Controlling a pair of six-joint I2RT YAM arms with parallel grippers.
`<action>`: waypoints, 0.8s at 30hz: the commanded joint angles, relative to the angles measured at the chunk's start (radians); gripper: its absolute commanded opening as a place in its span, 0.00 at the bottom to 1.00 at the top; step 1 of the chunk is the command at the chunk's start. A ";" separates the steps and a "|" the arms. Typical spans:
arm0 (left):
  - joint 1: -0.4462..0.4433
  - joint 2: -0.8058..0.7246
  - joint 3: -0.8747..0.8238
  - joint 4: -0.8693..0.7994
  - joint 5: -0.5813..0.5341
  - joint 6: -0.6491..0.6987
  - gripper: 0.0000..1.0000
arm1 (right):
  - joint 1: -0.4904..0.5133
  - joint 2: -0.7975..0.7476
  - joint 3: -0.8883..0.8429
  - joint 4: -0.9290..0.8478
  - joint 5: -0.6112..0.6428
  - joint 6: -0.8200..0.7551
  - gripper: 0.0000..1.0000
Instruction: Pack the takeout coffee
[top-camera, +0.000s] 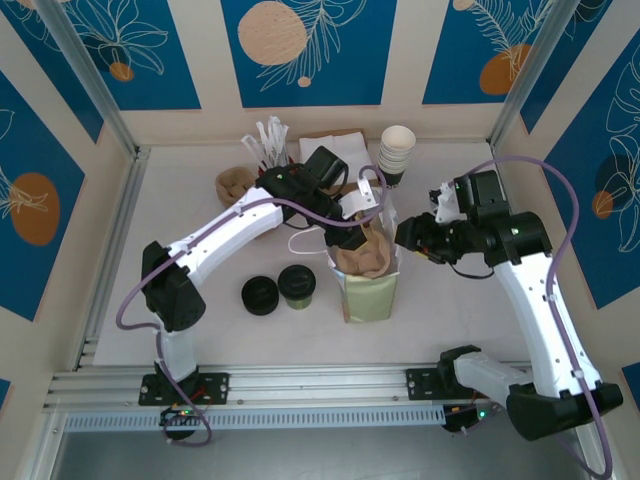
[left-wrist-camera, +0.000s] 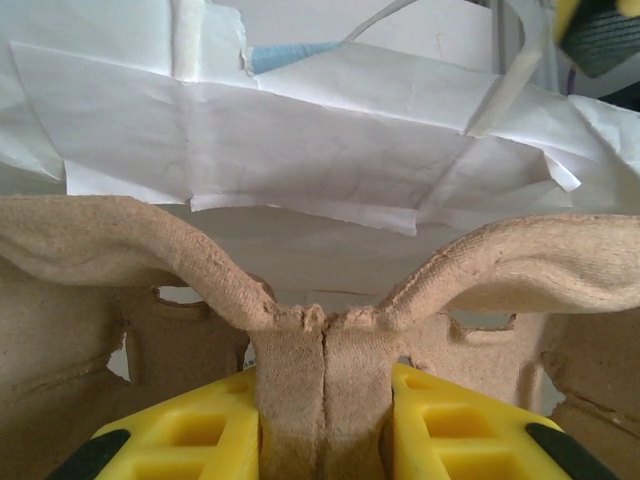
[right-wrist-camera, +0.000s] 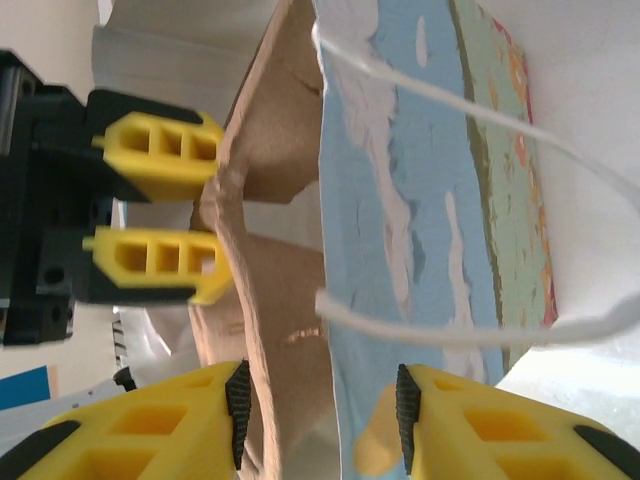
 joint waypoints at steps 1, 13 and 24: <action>-0.025 0.026 0.049 -0.065 -0.060 0.041 0.28 | -0.004 0.028 0.033 0.043 0.006 -0.027 0.46; -0.062 0.085 0.093 -0.107 -0.136 0.057 0.28 | 0.014 0.088 0.041 0.053 0.103 -0.047 0.45; -0.079 0.135 0.136 -0.138 -0.191 0.053 0.28 | 0.055 0.104 0.045 0.041 0.142 -0.050 0.45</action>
